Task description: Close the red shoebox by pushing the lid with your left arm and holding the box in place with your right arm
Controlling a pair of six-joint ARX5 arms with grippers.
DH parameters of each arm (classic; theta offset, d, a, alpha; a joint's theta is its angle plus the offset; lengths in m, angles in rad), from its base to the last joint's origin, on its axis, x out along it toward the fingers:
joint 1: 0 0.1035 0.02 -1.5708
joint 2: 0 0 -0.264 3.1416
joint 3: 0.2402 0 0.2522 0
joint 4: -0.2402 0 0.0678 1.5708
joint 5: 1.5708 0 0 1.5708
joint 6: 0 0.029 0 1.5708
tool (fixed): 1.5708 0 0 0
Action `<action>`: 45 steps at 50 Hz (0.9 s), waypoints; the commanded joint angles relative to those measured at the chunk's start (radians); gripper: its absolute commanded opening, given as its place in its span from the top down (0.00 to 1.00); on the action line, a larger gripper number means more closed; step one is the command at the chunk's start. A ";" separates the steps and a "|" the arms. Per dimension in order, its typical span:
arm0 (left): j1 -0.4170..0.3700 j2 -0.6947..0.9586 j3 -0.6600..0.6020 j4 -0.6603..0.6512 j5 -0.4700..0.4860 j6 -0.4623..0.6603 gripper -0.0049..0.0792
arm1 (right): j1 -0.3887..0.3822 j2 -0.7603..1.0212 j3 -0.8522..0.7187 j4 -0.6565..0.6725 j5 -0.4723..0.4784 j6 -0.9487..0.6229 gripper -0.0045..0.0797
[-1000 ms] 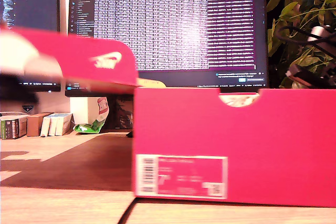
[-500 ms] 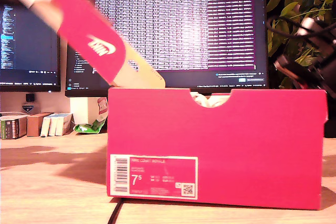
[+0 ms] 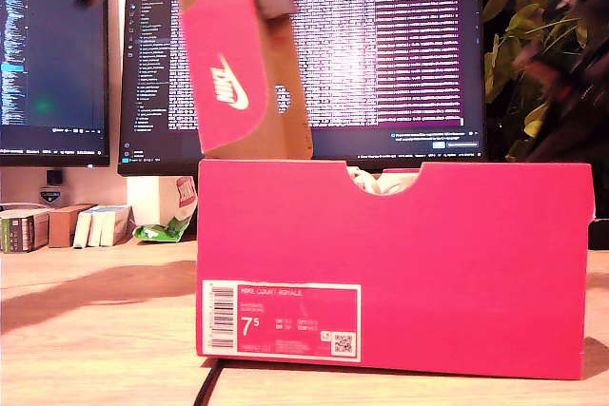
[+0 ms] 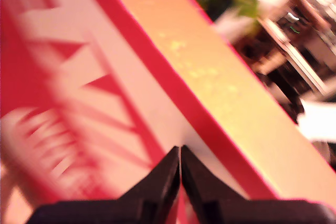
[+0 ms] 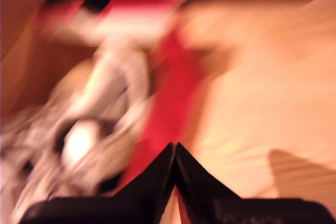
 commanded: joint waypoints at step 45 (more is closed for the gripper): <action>-0.060 -0.076 0.082 -0.023 -0.359 0.111 0.96 | 0.056 -0.086 0.267 -0.235 -0.131 -0.041 0.96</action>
